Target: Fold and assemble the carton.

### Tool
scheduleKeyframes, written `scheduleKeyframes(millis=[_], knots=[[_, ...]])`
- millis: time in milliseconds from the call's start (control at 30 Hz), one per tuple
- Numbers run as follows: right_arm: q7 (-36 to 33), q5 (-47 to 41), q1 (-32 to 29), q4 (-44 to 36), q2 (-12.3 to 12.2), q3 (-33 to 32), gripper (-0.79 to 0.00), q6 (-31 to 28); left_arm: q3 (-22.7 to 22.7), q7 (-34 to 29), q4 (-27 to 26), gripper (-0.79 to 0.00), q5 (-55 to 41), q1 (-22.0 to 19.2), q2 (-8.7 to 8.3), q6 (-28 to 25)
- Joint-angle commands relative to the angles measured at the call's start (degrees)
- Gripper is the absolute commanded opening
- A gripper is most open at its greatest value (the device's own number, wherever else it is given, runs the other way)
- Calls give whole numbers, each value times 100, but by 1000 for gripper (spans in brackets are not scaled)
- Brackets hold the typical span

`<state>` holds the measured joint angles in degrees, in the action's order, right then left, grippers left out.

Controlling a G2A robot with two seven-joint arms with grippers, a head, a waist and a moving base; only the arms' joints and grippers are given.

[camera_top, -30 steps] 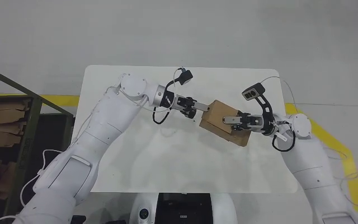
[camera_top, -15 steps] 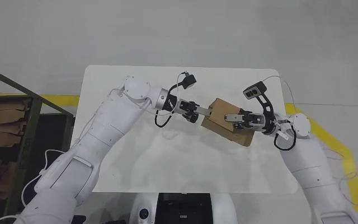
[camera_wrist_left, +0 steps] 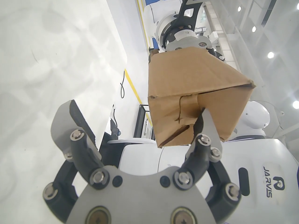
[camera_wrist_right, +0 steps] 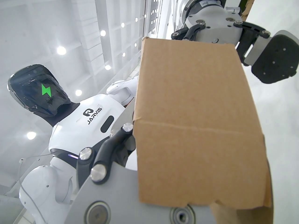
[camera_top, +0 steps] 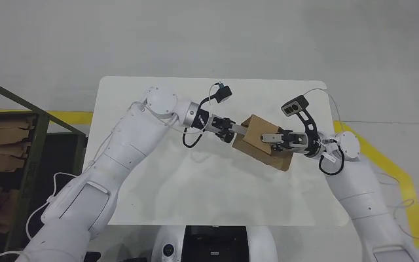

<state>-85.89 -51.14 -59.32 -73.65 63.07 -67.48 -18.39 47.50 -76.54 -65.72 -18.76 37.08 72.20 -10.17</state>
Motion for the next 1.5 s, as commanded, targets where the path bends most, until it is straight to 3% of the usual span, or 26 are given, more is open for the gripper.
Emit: scheduleKeyframes(millis=[0, 867, 1267, 1467], knots=[[-5, -10, 8, 16, 8, 3, -785, 4, -27, -6, 27, 0, -16, -25, 14, -14], [-93, 40, -32, 22, 56, -134, -785, 93, -73, 4, 156, 0, -84, -114, 73, -91], [-211, 513, -64, 77, -31, -209, -785, 211, 544, 311, -245, 0, 433, 267, -202, -23], [-211, 488, 31, 176, -141, -47, -785, 246, 828, 506, -739, 0, 1000, 584, -355, -487]])
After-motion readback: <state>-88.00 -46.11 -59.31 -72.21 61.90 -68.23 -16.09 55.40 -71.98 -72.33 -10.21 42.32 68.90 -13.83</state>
